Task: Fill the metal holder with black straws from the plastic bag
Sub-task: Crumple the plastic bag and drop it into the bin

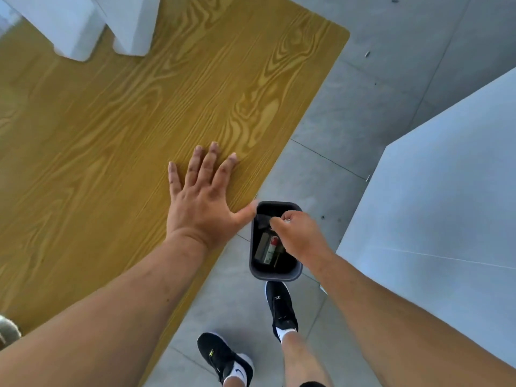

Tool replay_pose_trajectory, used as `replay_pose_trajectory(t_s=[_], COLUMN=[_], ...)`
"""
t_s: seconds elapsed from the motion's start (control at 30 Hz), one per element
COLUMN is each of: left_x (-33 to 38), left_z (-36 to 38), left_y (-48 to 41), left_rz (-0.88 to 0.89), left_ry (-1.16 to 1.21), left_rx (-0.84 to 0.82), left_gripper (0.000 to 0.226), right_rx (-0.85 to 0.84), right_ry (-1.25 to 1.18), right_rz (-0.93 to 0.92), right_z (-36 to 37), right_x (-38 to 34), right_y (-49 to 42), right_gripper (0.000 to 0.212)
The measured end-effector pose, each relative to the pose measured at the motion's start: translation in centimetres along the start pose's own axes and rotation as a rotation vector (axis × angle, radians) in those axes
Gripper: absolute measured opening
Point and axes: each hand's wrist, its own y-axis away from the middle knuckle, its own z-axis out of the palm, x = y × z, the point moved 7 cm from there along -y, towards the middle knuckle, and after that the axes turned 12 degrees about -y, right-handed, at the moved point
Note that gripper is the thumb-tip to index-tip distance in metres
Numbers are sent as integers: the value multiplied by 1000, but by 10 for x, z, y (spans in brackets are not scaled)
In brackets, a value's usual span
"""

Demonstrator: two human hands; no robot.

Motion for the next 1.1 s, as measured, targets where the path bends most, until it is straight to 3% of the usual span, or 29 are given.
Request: replay_pose_trajectory(t_s=[0.13, 0.27, 0.47, 0.57, 0.8, 0.93, 1.1], left_x=[0, 0, 1, 1, 1, 1, 1], left_z=[2, 4, 2, 2, 1, 0, 0], left_y=[0, 0, 0, -1, 0, 0, 0], left_rz=[-1, -5, -6, -1, -4, -6, -4], left_ry=[-13, -12, -7, -8, -6, -1, 6], left_rx=[8, 9, -13, -15, -19, -18, -14], left_gripper=[99, 99, 101, 101, 102, 102, 101], right_rx=[-57, -117, -24, -96, -144, -183, -128], right_ry=[137, 283, 413, 449, 685, 754, 727], right_rz=[51, 52, 76, 86, -16, -48, -146], right_z=[18, 33, 40, 54, 68, 69, 68], right_x=[32, 57, 72, 76, 87, 94, 94], right_y=[-28, -55, -82, -90, -97, -96, -98], right_gripper=[22, 34, 26, 41, 50, 73, 74])
